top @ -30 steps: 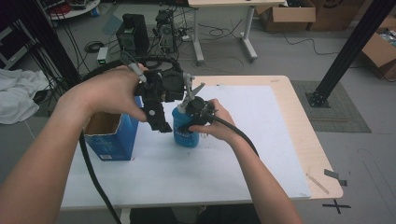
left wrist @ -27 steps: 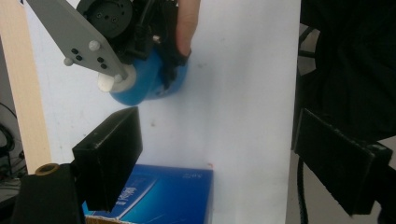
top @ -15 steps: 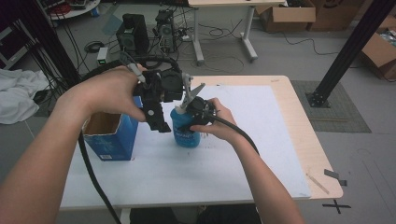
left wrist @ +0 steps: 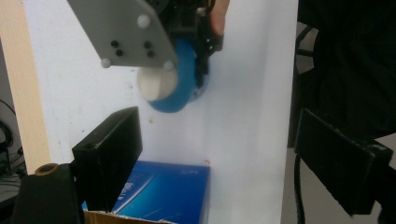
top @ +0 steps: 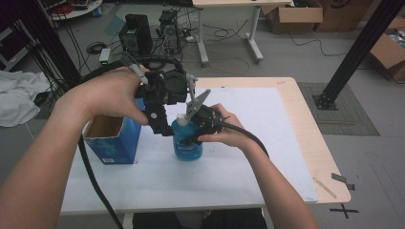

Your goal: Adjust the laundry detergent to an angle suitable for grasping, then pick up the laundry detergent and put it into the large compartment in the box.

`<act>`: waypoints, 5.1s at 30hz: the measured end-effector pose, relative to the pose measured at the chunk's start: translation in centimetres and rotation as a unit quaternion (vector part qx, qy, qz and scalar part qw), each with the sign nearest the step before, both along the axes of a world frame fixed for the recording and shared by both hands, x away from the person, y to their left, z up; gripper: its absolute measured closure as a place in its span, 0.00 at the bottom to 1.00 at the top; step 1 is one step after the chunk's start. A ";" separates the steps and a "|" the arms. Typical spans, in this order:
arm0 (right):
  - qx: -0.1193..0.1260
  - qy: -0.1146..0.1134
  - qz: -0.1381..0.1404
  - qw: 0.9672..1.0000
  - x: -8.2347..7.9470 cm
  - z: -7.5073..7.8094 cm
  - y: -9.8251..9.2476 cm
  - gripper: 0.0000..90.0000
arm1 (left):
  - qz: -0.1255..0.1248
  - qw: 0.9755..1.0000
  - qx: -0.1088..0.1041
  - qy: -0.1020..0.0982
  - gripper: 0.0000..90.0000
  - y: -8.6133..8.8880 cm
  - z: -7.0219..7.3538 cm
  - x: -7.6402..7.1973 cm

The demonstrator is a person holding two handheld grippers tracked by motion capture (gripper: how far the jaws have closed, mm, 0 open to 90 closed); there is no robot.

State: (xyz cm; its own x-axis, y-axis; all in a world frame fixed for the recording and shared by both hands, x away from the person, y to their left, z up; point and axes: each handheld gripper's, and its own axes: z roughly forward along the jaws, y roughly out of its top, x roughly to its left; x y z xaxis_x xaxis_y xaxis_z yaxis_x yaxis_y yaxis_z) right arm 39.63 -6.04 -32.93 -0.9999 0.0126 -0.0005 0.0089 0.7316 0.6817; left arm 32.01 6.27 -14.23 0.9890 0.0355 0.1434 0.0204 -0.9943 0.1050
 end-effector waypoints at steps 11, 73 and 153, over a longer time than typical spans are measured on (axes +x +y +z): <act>0.006 0.005 0.032 0.999 -1.4 -0.6 -0.2 0.49 | -0.001 1.000 0.000 0.001 0.18 -0.1 -0.2 -0.1; -0.047 0.034 -0.139 0.989 0.1 2.8 -11.3 0.17 | -0.003 1.000 -0.001 -0.006 0.18 -0.7 -1.0 0.3; -0.172 0.055 -0.318 0.931 1.9 5.8 -20.8 0.18 | -0.011 1.000 -0.006 -0.003 0.15 -2.4 -3.5 2.4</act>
State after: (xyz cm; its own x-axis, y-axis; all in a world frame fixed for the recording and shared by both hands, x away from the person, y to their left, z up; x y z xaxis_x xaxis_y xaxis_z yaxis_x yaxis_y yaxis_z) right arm 41.49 -26.88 -27.09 -0.7848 0.6196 -0.0129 0.5700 0.7299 0.3773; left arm 34.41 3.88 -17.76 0.9887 0.0154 0.1494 -0.0021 -0.9932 0.1164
